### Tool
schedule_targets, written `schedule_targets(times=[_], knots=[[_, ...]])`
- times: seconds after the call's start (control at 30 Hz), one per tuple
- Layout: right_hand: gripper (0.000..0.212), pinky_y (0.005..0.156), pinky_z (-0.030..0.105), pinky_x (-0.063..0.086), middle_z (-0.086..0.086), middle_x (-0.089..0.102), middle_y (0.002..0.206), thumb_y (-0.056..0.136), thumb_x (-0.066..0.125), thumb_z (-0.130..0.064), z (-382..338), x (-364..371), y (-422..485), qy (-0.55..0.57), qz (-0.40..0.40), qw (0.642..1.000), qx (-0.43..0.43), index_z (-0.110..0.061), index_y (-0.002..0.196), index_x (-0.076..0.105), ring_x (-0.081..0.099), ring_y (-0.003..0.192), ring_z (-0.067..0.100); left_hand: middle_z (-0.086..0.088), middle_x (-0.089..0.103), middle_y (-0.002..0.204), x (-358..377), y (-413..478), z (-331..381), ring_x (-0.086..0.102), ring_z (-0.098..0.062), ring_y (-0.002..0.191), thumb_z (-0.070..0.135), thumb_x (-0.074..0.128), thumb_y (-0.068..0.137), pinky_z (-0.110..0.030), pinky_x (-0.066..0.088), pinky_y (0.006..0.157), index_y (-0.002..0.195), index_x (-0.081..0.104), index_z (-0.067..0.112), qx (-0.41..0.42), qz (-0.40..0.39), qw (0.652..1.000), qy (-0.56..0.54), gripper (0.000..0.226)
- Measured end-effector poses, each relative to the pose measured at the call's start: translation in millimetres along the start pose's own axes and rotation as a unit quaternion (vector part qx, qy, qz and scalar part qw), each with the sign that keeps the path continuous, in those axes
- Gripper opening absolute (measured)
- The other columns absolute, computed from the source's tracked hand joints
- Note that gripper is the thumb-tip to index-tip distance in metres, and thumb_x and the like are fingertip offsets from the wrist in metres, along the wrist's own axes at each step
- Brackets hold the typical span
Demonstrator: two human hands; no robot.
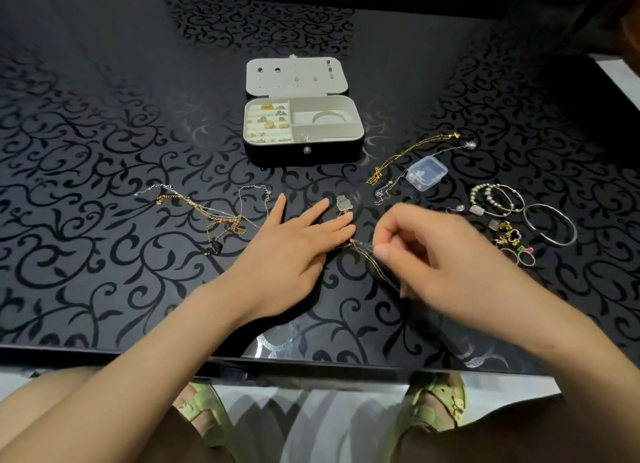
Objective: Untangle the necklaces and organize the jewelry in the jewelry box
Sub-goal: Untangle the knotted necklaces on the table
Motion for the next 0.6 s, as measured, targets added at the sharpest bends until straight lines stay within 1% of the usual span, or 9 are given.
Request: schedule_targets(times=[0.03,0.13,0.27,0.33,0.4,0.5,0.53,0.6], knots=[[0.014,0.058,0.020,0.041,-0.005,0.054,0.062,0.088,0.056,-0.016,-2.6,5.0,-3.3,0.003,-0.016,1.000,-0.006,-0.023,0.077,0.053,0.054,0.061,0.010,0.023,0.015,0.153,1.2,-0.5,-1.0,-0.003,-0.004,0.144,0.011,0.038,0.093,-0.043,-0.017,0.113,0.147,0.026,0.034,-0.001,-0.001,1.000,-0.006,0.060],[0.010,0.061,0.017,0.038,-0.005,0.056,0.064,0.088,0.058,-0.018,-5.0,18.8,-8.5,-0.025,-0.058,0.998,-0.017,-0.021,0.080,0.053,0.051,0.065,0.008,0.023,0.017,0.152,2.1,-0.8,-3.5,-0.001,-0.003,0.144,0.021,0.028,0.087,-0.042,-0.017,0.114,0.146,0.027,0.032,0.000,0.009,1.000,-0.030,0.060],[0.013,0.065,0.019,0.037,-0.009,0.055,0.067,0.088,0.059,-0.023,2.2,25.2,-7.5,-0.076,-0.089,0.993,0.005,-0.024,0.088,0.047,0.049,0.066,0.007,0.025,0.015,0.149,3.8,-0.3,-7.4,0.001,-0.002,0.144,0.031,0.018,0.086,-0.038,-0.017,0.114,0.146,0.027,0.031,0.001,0.020,0.999,-0.037,0.061],[0.013,0.066,0.018,0.036,-0.012,0.052,0.065,0.089,0.059,-0.026,4.7,24.8,-7.0,-0.095,-0.098,0.990,0.021,-0.024,0.091,0.047,0.047,0.064,0.004,0.026,0.014,0.147,3.8,-0.7,-7.9,0.002,-0.001,0.143,0.038,0.012,0.081,-0.036,-0.017,0.113,0.146,0.027,0.031,0.007,0.026,0.999,-0.040,0.067],[0.010,0.068,0.019,0.038,-0.013,0.056,0.065,0.090,0.057,-0.030,5.9,23.7,-7.2,-0.107,-0.105,0.988,0.034,-0.024,0.097,0.052,0.048,0.065,0.003,0.026,0.015,0.147,2.7,-0.9,-7.7,0.002,-0.002,0.144,0.035,0.016,0.085,-0.034,-0.016,0.114,0.146,0.027,0.031,0.002,0.028,0.998,-0.051,0.062],[0.014,0.074,0.024,0.043,-0.010,0.062,0.062,0.092,0.050,-0.036,9.1,19.6,-5.8,-0.112,-0.069,0.990,0.047,-0.029,0.101,0.058,0.054,0.069,0.005,0.025,0.016,0.147,0.8,-2.6,-6.8,0.003,-0.005,0.144,0.024,0.030,0.086,-0.036,-0.011,0.117,0.145,0.029,0.029,-0.006,0.032,0.997,-0.068,0.059],[0.015,0.076,0.027,0.044,-0.011,0.060,0.060,0.092,0.049,-0.038,10.8,17.6,-4.4,-0.124,-0.043,0.990,0.052,-0.030,0.102,0.058,0.055,0.071,0.005,0.023,0.017,0.148,0.4,-3.3,-7.0,0.004,-0.007,0.144,0.023,0.032,0.086,-0.039,-0.008,0.118,0.145,0.031,0.029,-0.007,0.037,0.997,-0.073,0.059],[0.017,0.073,0.028,0.041,-0.013,0.054,0.064,0.091,0.050,-0.042,15.2,13.8,-0.7,-0.173,0.008,0.983,0.067,-0.032,0.103,0.057,0.051,0.075,0.010,0.017,0.023,0.150,-1.1,-5.2,-7.0,0.008,-0.011,0.144,0.022,0.035,0.085,-0.044,0.000,0.118,0.142,0.039,0.028,0.000,0.056,0.996,-0.069,0.057]])
Point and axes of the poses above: each hand's wrist, its own y-axis towards the middle knuckle, its own x-axis out of the palm, z = x × y, the point moved 2 cm from there along y, towards the middle knuckle
